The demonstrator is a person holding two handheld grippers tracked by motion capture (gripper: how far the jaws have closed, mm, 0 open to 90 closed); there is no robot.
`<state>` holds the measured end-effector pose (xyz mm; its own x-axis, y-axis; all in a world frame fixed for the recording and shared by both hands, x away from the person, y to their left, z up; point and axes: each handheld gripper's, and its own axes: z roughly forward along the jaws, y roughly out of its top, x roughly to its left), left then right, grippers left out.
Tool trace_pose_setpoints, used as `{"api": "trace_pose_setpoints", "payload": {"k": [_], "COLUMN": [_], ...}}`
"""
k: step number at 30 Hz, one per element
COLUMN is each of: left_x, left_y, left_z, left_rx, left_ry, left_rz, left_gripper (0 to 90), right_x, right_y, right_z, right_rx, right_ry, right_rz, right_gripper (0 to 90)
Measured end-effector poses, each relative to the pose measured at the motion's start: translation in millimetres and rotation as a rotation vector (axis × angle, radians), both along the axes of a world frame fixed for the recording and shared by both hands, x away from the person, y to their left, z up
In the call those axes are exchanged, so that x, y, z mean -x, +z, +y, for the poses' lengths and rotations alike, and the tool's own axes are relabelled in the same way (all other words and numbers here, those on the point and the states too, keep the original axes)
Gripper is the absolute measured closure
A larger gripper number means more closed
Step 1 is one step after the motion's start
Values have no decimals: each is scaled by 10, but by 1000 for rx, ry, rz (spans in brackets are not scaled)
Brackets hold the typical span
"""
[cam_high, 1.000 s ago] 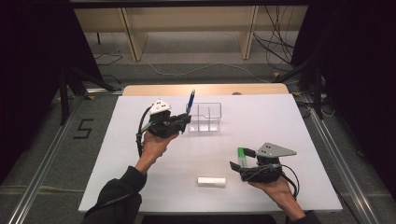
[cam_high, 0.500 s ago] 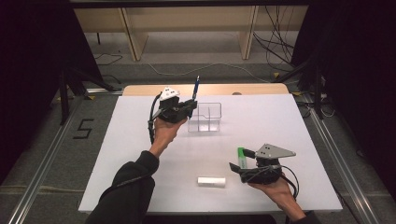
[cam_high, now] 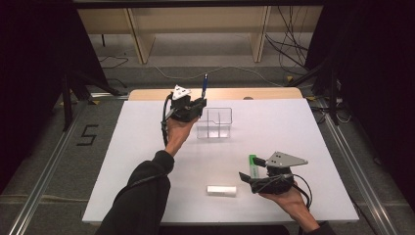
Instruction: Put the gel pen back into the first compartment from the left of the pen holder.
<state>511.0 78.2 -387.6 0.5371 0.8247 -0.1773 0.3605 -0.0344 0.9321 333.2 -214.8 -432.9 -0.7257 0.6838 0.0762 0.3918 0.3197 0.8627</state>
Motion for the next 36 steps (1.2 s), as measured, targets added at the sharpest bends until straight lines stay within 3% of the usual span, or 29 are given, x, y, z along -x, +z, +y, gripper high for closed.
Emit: {"api": "trace_pose_setpoints", "payload": {"k": [2, 8, 14, 21, 32, 36], "left_x": [-14, -61, -92, -138, -159, -109], "left_y": [-17, -55, -113, -208, -297, -249], "left_z": [-20, -63, -100, -71, -120, -107], "left_rx": [-16, -9, -41, -44, -61, -96], "left_ry": [-6, 9, 8, 49, 68, 72], "left_rz": [2, 8, 11, 9, 44, 33], "left_gripper": [789, 789, 789, 787, 776, 433], "right_x": [3, 2, 9, 10, 9, 13], "right_y": [3, -4, -3, -12, -16, -10], "right_z": [0, 5, 8, 19, 23, 17], "right_rx": [-4, 1, -1, 3, 7, 3], "right_ry": [-1, 3, 2, 13, 23, 22], "right_rz": [-1, -1, 3, 2, 4, 1], "right_gripper": [278, 278, 283, 287, 293, 293]}}
